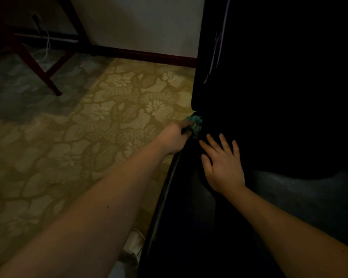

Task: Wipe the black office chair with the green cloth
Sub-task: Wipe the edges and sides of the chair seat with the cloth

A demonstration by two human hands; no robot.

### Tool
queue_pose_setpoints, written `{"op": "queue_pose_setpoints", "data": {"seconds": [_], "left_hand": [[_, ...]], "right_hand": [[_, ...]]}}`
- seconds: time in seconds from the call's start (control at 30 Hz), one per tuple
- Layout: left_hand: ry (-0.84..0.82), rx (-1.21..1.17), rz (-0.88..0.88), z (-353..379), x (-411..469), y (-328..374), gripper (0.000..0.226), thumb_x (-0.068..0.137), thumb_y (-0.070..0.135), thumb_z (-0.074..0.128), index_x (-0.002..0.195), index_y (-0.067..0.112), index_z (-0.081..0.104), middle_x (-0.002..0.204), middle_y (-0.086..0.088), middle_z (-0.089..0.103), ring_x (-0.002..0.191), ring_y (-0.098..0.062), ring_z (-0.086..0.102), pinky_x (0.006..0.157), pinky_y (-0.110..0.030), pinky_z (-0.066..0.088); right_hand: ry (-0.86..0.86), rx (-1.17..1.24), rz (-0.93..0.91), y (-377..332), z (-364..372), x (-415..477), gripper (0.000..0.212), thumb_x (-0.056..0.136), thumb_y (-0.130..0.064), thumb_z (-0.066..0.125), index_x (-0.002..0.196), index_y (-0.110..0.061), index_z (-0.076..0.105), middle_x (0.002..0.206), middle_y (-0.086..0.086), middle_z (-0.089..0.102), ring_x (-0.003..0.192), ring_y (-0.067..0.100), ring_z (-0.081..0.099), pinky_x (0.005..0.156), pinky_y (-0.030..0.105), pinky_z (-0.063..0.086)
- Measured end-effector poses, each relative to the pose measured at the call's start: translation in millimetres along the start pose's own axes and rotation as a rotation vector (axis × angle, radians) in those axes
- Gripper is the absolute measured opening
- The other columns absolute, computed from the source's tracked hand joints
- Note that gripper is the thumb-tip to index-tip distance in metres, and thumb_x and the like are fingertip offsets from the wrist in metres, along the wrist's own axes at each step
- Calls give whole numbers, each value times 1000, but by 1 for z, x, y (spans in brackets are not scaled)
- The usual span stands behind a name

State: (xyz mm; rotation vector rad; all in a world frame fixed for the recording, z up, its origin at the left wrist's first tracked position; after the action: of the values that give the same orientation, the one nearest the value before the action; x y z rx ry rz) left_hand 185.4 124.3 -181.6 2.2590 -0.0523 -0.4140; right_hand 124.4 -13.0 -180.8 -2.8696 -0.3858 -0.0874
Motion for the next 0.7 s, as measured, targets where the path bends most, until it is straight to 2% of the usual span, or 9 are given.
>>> {"op": "queue_pose_setpoints", "data": {"seconds": [0.17, 0.23, 0.27, 0.33, 0.4, 0.47, 0.57, 0.7], "left_hand": [[2, -69, 7, 5, -31, -14, 43, 104, 15, 48, 146, 18, 47, 145, -4, 52, 132, -19, 49, 103, -21, 39], [17, -101, -4, 7, -38, -19, 43, 104, 15, 48, 146, 20, 48, 143, -3, 53, 131, -17, 49, 104, -21, 40], [10, -113, -11, 7, -37, -18, 42, 104, 15, 48, 146, 19, 48, 140, -4, 56, 127, -18, 52, 99, -19, 42], [1, -103, -8, 3, -25, -9, 42, 103, 16, 50, 145, 18, 50, 125, -4, 64, 111, -17, 61, 79, -10, 46], [10, -83, -25, -3, -9, 0, 40, 103, 18, 51, 143, 18, 52, 115, -4, 67, 99, -17, 64, 63, -9, 45], [22, -70, -29, -6, 0, 5, 40, 102, 19, 52, 142, 19, 53, 123, -7, 67, 106, -21, 65, 71, -15, 47], [14, -68, -9, -4, -14, 4, 42, 102, 17, 52, 144, 20, 51, 136, -6, 60, 121, -19, 57, 83, -10, 40], [38, -172, -35, 2, -40, -25, 41, 102, 17, 52, 143, 20, 52, 132, -1, 61, 121, -13, 57, 92, -14, 42]], "right_hand": [[-6, 7, -2, 0, 2, 0, 59, 94, -46, 15, 146, -33, 39, 156, -7, 32, 149, 21, 15, 120, 48, 3], [-2, 4, -12, -1, 2, -1, 59, 94, -46, 16, 146, -33, 40, 156, -7, 33, 148, 22, 16, 120, 48, 4], [5, -4, -16, -2, 2, -2, 58, 94, -46, 17, 146, -32, 41, 155, -6, 34, 148, 22, 17, 120, 49, 5], [13, -18, -17, -2, 2, -3, 58, 94, -46, 19, 144, -32, 43, 154, -6, 36, 148, 23, 19, 120, 50, 7], [1, -23, -18, -1, 4, -3, 58, 94, -47, 19, 144, -32, 44, 154, -6, 36, 148, 23, 19, 120, 50, 7], [-6, -16, -13, 1, 4, -1, 59, 94, -48, 17, 145, -33, 42, 155, -6, 34, 148, 23, 16, 120, 50, 5], [-6, 10, 9, 3, 2, 2, 61, 92, -48, 15, 146, -33, 40, 156, -8, 32, 149, 20, 13, 120, 48, 2], [-10, 19, 15, 3, 2, 1, 61, 92, -49, 14, 147, -35, 36, 157, -9, 29, 149, 19, 11, 120, 46, 1]]}}
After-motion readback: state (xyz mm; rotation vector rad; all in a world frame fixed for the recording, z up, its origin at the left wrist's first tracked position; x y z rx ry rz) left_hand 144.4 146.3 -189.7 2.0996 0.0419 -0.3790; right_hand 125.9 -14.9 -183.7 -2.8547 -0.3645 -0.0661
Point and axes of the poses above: each hand's wrist, its own x-axis towards the middle knuckle, its own z-axis out of the palm, y = z × x, the point moved 10 cm from there along x, towards the middle knuckle
